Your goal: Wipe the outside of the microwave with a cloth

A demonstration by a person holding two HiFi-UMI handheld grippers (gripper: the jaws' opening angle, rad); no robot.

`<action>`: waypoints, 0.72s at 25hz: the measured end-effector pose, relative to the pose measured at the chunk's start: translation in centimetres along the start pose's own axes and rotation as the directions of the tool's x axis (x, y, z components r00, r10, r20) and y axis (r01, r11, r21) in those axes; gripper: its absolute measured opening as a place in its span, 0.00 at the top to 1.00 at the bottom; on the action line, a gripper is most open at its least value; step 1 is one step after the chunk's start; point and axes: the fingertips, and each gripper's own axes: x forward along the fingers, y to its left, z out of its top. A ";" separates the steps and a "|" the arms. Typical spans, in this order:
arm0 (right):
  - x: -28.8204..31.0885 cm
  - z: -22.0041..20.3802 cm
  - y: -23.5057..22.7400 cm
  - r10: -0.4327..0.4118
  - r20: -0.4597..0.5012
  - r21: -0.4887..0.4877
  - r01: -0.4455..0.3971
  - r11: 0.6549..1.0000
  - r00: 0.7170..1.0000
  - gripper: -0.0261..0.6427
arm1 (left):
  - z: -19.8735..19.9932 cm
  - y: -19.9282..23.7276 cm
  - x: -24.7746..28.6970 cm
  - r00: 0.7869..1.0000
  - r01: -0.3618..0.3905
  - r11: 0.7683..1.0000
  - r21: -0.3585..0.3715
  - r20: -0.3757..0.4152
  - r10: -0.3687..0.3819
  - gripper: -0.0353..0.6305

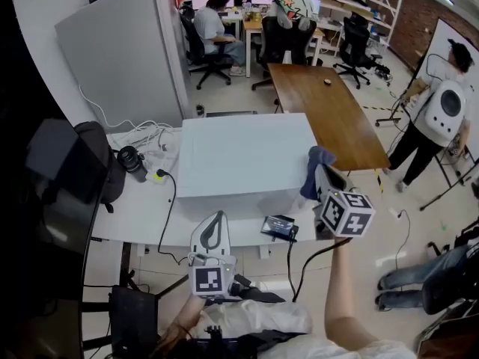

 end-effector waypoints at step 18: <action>2.8 -11.5 31.9 0.613 0.118 -0.360 -0.542 0.760 0.781 0.88 | -1.5 9.6 -7.6 0.952 -0.301 0.953 0.030 -0.044 0.302 0.94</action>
